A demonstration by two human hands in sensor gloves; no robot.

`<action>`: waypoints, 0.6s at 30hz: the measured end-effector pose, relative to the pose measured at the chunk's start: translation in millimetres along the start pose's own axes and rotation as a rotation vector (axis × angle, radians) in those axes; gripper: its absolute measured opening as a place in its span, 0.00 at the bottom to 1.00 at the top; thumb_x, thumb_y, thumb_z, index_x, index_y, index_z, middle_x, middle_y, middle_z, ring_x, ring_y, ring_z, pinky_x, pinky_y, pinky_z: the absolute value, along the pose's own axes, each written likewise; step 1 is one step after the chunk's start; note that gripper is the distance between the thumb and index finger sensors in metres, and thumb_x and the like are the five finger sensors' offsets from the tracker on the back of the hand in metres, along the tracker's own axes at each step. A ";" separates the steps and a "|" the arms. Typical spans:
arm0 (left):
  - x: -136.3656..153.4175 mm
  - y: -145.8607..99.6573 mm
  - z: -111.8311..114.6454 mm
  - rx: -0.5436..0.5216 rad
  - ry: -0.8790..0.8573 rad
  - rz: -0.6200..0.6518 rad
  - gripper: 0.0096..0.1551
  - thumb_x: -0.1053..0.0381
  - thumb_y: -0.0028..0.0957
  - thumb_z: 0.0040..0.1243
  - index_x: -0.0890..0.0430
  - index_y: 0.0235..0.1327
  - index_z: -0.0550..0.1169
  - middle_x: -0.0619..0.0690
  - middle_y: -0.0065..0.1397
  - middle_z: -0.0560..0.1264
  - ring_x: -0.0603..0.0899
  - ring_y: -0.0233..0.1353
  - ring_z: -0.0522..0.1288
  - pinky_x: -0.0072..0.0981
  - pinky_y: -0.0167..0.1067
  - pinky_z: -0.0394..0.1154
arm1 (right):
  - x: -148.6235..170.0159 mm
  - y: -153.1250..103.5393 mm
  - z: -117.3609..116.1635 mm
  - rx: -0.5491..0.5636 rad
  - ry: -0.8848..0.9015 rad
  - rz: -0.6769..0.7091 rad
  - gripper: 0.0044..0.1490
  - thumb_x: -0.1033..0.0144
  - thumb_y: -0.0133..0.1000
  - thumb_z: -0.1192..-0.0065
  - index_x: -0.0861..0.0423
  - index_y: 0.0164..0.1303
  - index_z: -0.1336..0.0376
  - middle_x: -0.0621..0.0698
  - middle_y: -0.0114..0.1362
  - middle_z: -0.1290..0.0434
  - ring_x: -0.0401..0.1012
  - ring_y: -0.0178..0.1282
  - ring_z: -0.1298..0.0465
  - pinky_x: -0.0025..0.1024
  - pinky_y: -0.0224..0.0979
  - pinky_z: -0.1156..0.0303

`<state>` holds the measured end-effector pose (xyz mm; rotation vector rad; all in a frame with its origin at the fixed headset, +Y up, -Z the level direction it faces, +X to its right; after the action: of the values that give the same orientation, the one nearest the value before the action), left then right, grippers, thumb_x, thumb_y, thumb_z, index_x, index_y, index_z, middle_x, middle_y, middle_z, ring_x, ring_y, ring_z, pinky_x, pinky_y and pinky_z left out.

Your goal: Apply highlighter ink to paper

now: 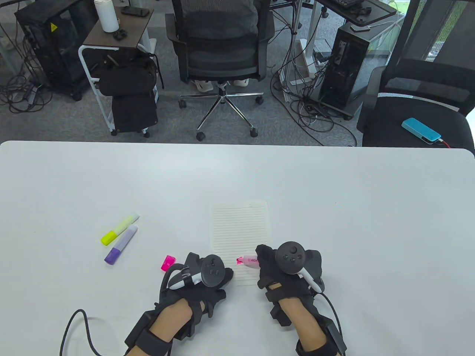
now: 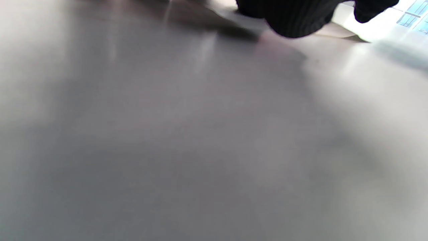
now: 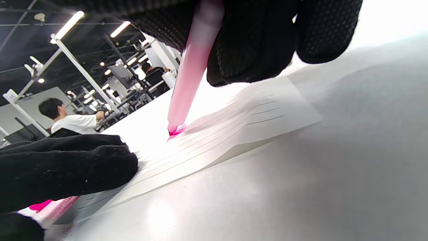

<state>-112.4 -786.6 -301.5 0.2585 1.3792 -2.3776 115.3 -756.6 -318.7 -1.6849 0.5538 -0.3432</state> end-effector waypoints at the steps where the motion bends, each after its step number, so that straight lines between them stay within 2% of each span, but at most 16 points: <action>1: 0.0 0.0 0.0 0.000 0.001 0.000 0.39 0.39 0.49 0.55 0.37 0.75 0.58 0.47 0.83 0.45 0.65 0.81 0.47 0.70 0.73 0.45 | -0.7 -0.4 0.5 0.007 0.001 0.003 0.24 0.62 0.67 0.42 0.54 0.73 0.35 0.61 0.61 0.24 0.53 0.46 0.22 0.60 0.66 0.31; 6: 0.1 0.0 0.1 0.000 0.001 0.000 0.38 0.39 0.49 0.55 0.37 0.75 0.58 0.47 0.83 0.45 0.65 0.81 0.47 0.70 0.73 0.45 | -0.6 0.6 -1.3 0.039 -0.004 0.010 0.24 0.62 0.68 0.43 0.52 0.74 0.36 0.60 0.63 0.24 0.53 0.48 0.22 0.60 0.67 0.31; 13: 0.0 -0.2 0.1 0.000 0.000 0.000 0.39 0.39 0.49 0.55 0.37 0.75 0.58 0.47 0.83 0.45 0.65 0.81 0.47 0.70 0.73 0.45 | -1.3 -2.3 2.6 0.019 0.005 0.004 0.24 0.62 0.67 0.42 0.54 0.72 0.34 0.61 0.61 0.23 0.53 0.47 0.22 0.60 0.67 0.31; 18: 0.3 -0.2 0.1 -0.002 0.000 0.005 0.39 0.39 0.49 0.54 0.37 0.76 0.58 0.47 0.83 0.45 0.65 0.81 0.47 0.70 0.73 0.45 | 1.0 -5.6 7.9 0.083 0.082 0.031 0.24 0.62 0.68 0.43 0.53 0.74 0.36 0.60 0.63 0.24 0.53 0.48 0.22 0.60 0.67 0.31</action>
<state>-112.7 -786.7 -301.4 0.2618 1.3790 -2.3720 121.1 -749.9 -314.8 -1.5861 0.6175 -0.4097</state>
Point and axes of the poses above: the tracker on the back of each hand, its own x axis roughly to the little-finger side, its own y axis roughly from the wrist to the fingertips, z = x × y, the point moved 1 cm from there along y, roughly from the wrist to the fingertips
